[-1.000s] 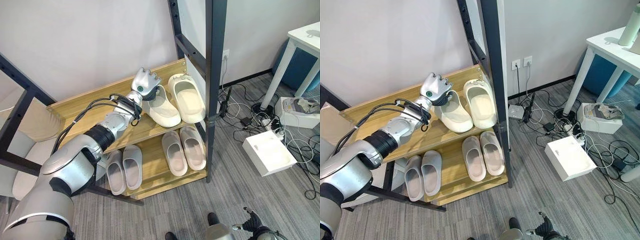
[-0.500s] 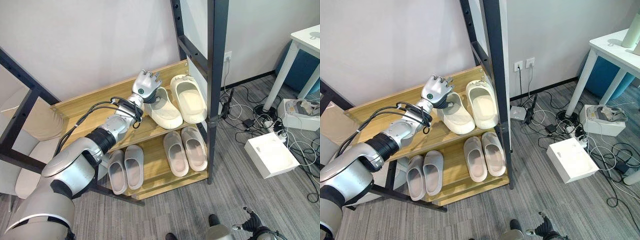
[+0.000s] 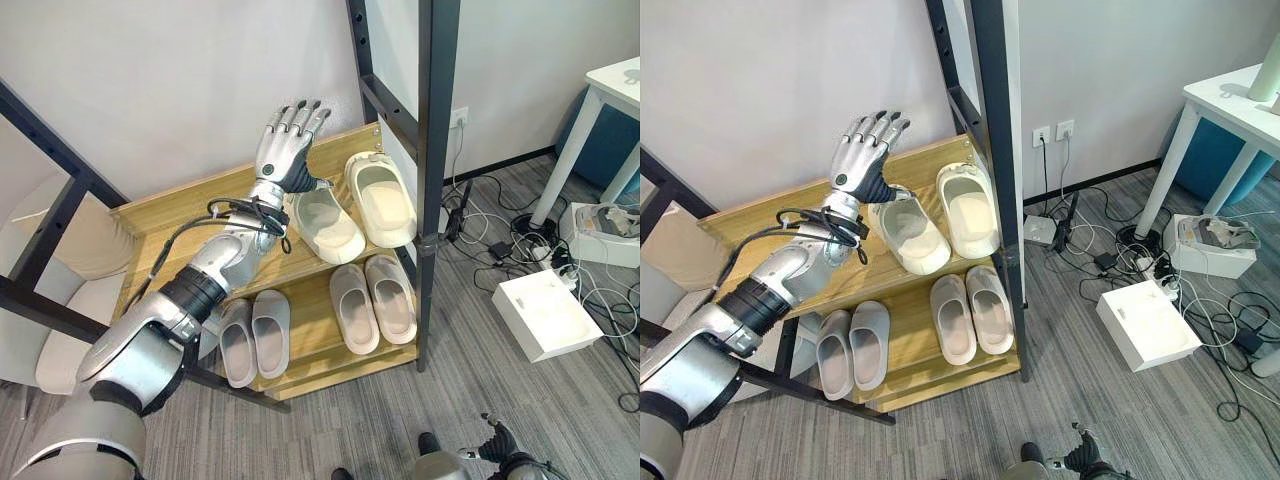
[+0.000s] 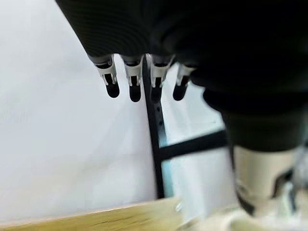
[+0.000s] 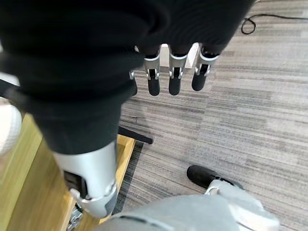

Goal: Arrange the slippers neatly on the shoe rack.

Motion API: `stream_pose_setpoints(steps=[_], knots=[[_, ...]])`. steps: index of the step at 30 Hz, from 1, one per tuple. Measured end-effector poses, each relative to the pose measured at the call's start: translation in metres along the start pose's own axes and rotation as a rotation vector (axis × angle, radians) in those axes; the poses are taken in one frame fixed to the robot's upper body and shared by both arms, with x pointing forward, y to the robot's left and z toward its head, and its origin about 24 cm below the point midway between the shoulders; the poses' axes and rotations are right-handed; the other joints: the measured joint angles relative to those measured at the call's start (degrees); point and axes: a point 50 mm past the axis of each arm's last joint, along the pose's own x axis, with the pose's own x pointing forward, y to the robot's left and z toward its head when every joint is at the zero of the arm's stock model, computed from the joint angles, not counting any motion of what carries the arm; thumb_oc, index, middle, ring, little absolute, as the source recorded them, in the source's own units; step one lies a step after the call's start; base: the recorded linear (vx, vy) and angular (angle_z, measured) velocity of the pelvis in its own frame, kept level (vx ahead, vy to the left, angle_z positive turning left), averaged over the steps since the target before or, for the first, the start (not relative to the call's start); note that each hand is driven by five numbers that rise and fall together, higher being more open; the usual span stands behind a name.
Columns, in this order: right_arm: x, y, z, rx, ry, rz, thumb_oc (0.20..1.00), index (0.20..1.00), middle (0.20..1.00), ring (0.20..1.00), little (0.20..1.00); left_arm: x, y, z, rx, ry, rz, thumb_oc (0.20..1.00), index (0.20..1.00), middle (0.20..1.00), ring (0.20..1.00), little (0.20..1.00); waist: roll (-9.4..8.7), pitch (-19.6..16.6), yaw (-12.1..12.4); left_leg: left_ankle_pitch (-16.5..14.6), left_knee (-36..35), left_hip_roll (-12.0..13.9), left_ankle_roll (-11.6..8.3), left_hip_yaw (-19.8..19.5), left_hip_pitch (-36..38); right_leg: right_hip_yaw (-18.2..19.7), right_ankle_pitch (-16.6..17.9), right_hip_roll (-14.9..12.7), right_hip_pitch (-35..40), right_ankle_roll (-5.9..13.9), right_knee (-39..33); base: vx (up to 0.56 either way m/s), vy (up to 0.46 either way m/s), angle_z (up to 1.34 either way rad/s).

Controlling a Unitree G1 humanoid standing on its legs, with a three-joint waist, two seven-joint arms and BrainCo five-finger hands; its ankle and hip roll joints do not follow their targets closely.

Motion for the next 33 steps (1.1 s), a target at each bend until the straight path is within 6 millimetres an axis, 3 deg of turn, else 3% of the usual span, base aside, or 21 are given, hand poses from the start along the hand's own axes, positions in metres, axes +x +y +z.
stream_pose_setpoints(steps=[2,3,5,8,11,16,24,33], knots=[[-0.001,0.003,0.000,0.004,-0.003,0.010,1.000,1.000,1.000,1.000,1.000,-0.013,0.000,-0.003,-0.165,0.067,0.037,1.000,1.000,1.000,1.000,1.000,-0.18,-0.1,0.2,0.0,0.0,0.1,0.00,-0.1,0.1,-0.1,0.1,0.1,0.2,-0.11,0.0,-0.01,-0.010,0.02],[-0.002,0.004,-0.001,0.005,0.001,0.018,1.000,1.000,1.000,1.000,1.000,-0.034,-0.010,-0.012,-0.401,0.219,0.069,1.000,1.000,1.000,1.000,1.000,-0.57,-0.5,0.6,0.0,0.0,0.2,0.02,-0.1,0.5,-0.1,0.0,0.0,0.2,-0.10,0.0,-0.02,-0.016,0.05],[-0.003,0.005,-0.001,0.010,0.008,0.022,1.000,1.000,1.000,1.000,1.000,-0.064,-0.029,-0.028,-0.613,0.424,0.039,1.000,1.000,1.000,1.000,1.000,-1.26,-1.5,1.2,0.0,0.0,0.2,0.01,-0.5,0.2,-0.4,-0.8,0.0,0.1,0.46,0.0,-0.01,-0.013,0.07],[-0.002,0.002,0.000,0.023,0.011,0.027,1.000,1.000,1.000,1.000,1.000,-0.093,-0.046,-0.042,-0.815,0.617,-0.012,1.000,1.000,1.000,1.000,1.000,-2.66,-1.5,2.1,-0.1,0.0,0.2,0.02,-1.1,-0.2,-0.5,-0.8,0.0,0.0,0.42,-0.3,-0.01,-0.008,0.11],[-0.001,-0.002,0.000,0.027,0.018,0.028,1.000,1.000,1.000,1.000,1.000,-0.104,-0.055,-0.055,-0.898,0.724,-0.043,1.000,1.000,1.000,1.000,1.000,-3.00,-1.7,2.3,0.1,0.0,-0.1,0.29,-1.2,-0.1,-0.6,-0.8,-0.1,0.2,0.48,-0.3,0.00,-0.003,0.04],[-0.003,0.002,-0.004,0.026,0.037,0.056,1.000,1.000,1.000,1.000,1.000,-0.106,-0.062,-0.061,-0.985,0.775,-0.057,1.000,1.000,1.000,1.000,1.000,-2.45,-2.2,1.9,0.1,0.0,-0.1,0.34,-1.2,0.5,-0.6,-0.8,-0.1,0.7,0.55,-0.3,-0.01,-0.001,0.00],[-0.007,0.006,-0.013,0.022,0.068,0.077,1.000,1.000,1.000,1.000,1.000,-0.088,-0.073,-0.075,-1.050,0.872,-0.048,1.000,1.000,1.000,1.000,1.000,-1.52,-2.8,0.0,-0.2,0.0,0.0,-0.08,-0.6,0.3,0.0,-0.7,-0.1,0.3,0.64,-0.3,-0.01,-0.001,-0.02],[-0.007,0.006,-0.016,0.019,0.074,0.077,1.000,1.000,1.000,1.000,1.000,-0.072,-0.078,-0.064,-1.066,0.824,-0.119,1.000,1.000,1.000,1.000,1.000,-1.41,-2.7,-1.2,-0.2,0.0,0.1,-0.12,0.7,0.2,1.2,-0.3,-0.2,-0.6,0.66,-0.3,-0.01,-0.009,-0.08]])
